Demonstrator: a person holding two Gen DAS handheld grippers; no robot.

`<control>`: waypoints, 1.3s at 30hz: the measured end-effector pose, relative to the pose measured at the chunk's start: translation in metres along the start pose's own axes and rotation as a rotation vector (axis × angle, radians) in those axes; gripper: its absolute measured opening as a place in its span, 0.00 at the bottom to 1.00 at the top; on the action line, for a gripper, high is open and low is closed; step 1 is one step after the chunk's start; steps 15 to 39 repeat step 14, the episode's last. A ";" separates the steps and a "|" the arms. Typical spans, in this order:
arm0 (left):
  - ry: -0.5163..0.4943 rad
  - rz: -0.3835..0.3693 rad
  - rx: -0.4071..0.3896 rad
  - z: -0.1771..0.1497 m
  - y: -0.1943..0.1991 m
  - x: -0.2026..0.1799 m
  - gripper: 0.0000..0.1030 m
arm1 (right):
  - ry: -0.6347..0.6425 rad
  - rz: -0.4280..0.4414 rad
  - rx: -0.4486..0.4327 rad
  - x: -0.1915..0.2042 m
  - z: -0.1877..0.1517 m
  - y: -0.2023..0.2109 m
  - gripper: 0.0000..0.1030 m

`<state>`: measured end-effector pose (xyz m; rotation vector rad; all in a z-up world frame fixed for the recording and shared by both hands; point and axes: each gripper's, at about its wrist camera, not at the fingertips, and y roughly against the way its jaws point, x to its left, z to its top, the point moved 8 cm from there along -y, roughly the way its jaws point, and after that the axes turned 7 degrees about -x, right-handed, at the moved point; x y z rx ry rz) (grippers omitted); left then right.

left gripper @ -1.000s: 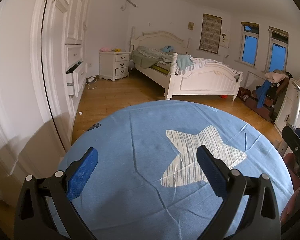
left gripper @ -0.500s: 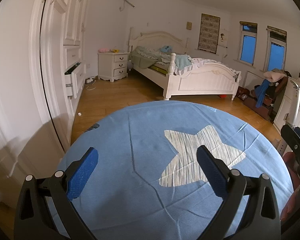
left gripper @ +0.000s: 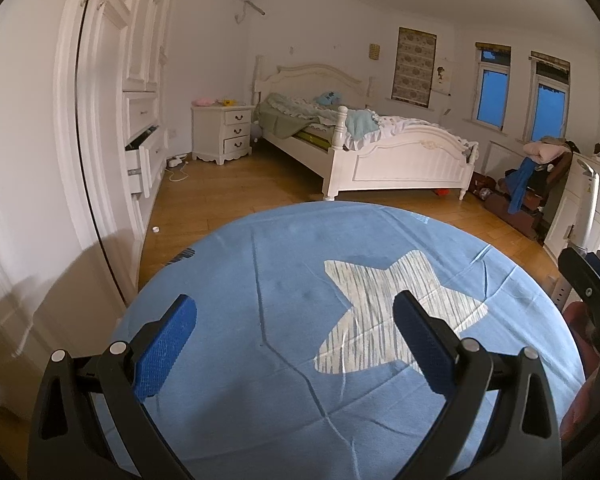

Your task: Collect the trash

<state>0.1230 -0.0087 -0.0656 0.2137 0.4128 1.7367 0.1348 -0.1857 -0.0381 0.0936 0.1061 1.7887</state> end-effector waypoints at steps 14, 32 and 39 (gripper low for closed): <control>-0.001 -0.005 -0.033 0.005 0.000 0.005 0.95 | 0.000 -0.001 0.000 0.001 0.000 -0.001 0.95; -0.001 -0.005 -0.033 0.005 0.000 0.005 0.95 | 0.000 -0.001 0.000 0.001 0.000 -0.001 0.95; -0.001 -0.005 -0.033 0.005 0.000 0.005 0.95 | 0.000 -0.001 0.000 0.001 0.000 -0.001 0.95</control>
